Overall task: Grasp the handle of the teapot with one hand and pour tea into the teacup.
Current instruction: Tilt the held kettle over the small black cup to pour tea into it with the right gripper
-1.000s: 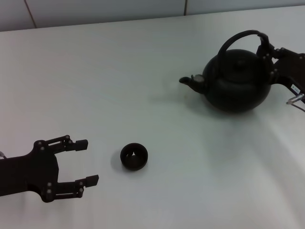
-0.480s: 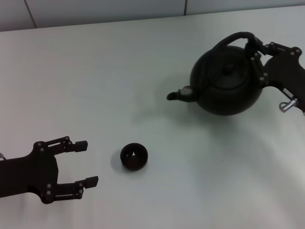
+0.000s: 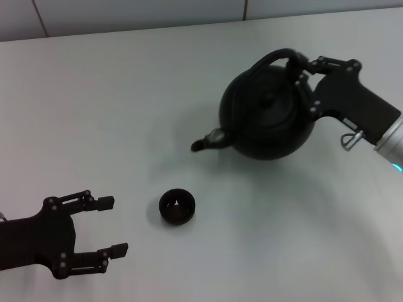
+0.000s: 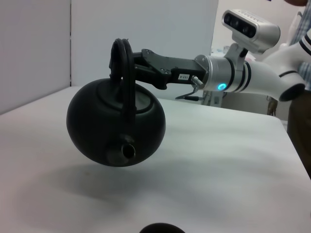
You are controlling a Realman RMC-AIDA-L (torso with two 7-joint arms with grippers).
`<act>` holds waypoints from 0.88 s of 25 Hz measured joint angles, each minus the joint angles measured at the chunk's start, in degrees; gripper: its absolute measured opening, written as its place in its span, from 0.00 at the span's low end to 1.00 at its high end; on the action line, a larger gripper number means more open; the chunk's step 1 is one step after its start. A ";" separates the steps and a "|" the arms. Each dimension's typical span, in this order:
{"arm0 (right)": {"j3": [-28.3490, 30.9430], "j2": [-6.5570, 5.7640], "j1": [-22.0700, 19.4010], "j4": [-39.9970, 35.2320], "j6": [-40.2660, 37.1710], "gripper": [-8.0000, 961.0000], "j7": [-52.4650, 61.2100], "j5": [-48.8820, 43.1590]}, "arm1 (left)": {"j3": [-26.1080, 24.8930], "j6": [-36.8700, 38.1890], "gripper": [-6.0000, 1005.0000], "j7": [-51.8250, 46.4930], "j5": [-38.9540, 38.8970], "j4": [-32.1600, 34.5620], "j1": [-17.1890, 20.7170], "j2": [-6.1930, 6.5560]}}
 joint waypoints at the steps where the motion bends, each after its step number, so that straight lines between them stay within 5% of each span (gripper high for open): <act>1: -0.84 0.00 0.19 -0.11 0.00 0.12 -0.08 0.00 | -0.06 -0.04 0.81 -0.03 0.47 -0.01 0.08 -0.01; 22: -5.71 -0.08 0.77 -0.53 -5.31 0.12 -7.03 0.03 | -0.10 0.19 0.81 0.33 0.66 0.05 0.46 -0.07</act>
